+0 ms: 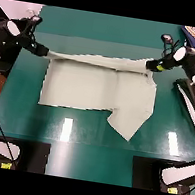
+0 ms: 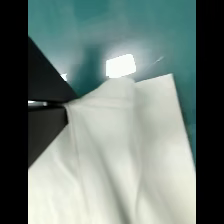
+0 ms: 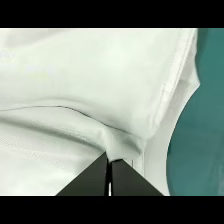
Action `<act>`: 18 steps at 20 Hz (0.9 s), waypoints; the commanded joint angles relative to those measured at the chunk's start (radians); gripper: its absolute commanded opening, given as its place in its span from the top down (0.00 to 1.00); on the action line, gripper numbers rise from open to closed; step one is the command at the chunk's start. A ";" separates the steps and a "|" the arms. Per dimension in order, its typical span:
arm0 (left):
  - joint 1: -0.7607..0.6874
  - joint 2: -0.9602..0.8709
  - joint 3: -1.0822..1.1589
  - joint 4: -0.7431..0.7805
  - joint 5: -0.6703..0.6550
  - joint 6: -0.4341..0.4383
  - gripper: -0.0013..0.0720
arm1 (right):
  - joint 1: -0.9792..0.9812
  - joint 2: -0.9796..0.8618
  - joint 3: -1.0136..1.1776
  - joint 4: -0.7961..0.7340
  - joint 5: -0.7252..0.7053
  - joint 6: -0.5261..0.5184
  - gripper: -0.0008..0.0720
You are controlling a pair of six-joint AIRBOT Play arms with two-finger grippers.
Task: Fold the shirts.
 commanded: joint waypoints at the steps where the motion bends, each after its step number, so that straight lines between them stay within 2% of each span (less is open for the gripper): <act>1: 0.000 -0.011 -0.035 0.014 -0.041 -0.026 0.95 | 0.029 -0.001 -0.041 -0.019 0.035 0.015 0.96; 2: 0.000 -0.011 -0.035 0.014 -0.051 -0.028 0.79 | 0.034 0.000 -0.040 -0.018 0.042 0.018 0.91; 3: 0.000 -0.010 -0.035 0.014 -0.058 -0.043 0.39 | 0.034 0.005 -0.040 -0.018 0.048 0.018 0.63; 4: 0.002 -0.008 -0.035 0.014 -0.069 -0.076 0.19 | 0.034 0.013 -0.040 -0.018 0.059 0.018 0.47; 6: 0.001 -0.003 -0.029 0.020 -0.125 -0.109 0.19 | 0.024 0.047 -0.040 -0.016 0.103 0.018 0.47; 7: 0.009 -0.003 -0.019 0.014 -0.170 -0.136 0.28 | 0.011 0.070 -0.040 0.010 0.130 0.017 0.47; 8: 0.025 -0.003 -0.006 -0.005 -0.224 -0.160 0.32 | -0.010 0.094 -0.040 0.061 0.162 0.011 0.47; 11: 0.107 0.027 -0.027 -0.117 -0.358 -0.158 0.32 | -0.097 0.159 -0.040 0.299 0.288 -0.087 0.47; 13: 0.173 0.097 -0.119 -0.156 -0.367 -0.157 0.32 | -0.137 0.191 -0.040 0.360 0.351 -0.106 0.47; 15: 0.238 0.191 -0.264 -0.172 -0.360 -0.149 0.32 | -0.153 0.218 -0.040 0.359 0.372 -0.114 0.47; 18: 0.307 0.318 -0.504 -0.287 -0.353 -0.068 0.32 | -0.151 0.248 -0.040 0.372 0.372 -0.114 0.47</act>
